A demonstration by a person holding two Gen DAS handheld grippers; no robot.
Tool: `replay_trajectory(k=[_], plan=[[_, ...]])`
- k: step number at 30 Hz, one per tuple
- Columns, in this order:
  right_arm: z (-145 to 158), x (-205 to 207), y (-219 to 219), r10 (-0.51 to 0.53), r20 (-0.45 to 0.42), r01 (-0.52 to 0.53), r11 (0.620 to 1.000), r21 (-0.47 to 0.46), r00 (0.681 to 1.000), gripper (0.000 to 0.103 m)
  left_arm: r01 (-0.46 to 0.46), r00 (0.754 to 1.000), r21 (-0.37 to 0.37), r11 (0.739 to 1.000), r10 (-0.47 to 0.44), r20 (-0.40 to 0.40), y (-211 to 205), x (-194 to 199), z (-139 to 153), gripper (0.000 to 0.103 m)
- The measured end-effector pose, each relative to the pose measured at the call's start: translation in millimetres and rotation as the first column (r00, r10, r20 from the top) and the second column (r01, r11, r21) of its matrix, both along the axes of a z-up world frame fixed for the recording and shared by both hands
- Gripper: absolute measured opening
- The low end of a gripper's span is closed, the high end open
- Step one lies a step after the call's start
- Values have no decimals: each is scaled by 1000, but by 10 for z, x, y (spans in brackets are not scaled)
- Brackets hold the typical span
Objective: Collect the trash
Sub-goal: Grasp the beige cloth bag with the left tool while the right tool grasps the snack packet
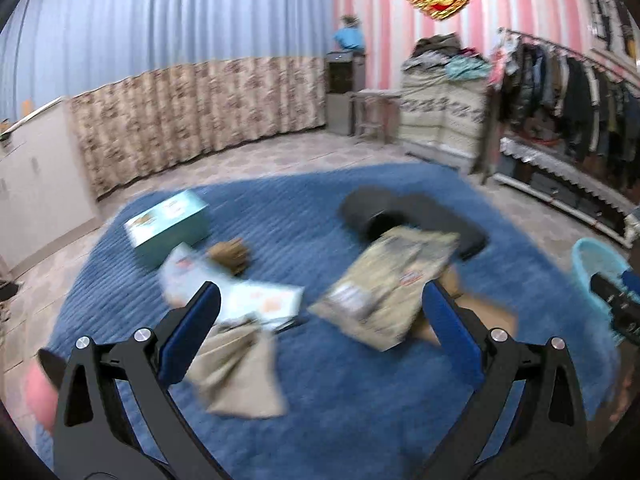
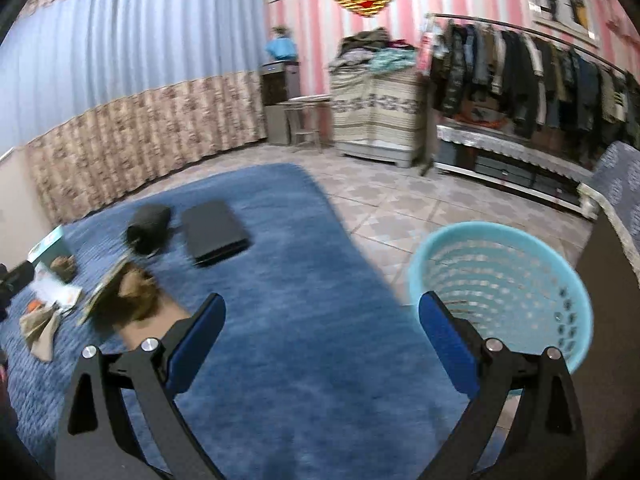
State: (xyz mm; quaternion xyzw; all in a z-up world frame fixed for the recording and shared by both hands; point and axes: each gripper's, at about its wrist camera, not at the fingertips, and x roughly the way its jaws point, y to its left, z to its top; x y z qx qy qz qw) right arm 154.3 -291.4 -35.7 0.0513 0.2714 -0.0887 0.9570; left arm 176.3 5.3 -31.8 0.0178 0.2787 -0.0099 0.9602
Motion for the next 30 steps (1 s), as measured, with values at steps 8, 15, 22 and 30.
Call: replay_trajectory(k=[8,15,22,30], plan=[[-194,81,624,131,-60,-135,989,-67,990,95,-109,991,4,994,109,-80,611,-17,-327,97],[-233,4,807,164,-74,-169,984,-62,984,95,-130,983,-21,991,126,-135,840,85,-505,89],[-253,93,940,184,-93,-194,974,-113,978,95,-68,973,-88,994,46,-226,834,203,-676,39],[-241,349,1067,244,-130,-250,968,-34,961,95,-54,989,-93,994,40,-145,867,108,-447,24]])
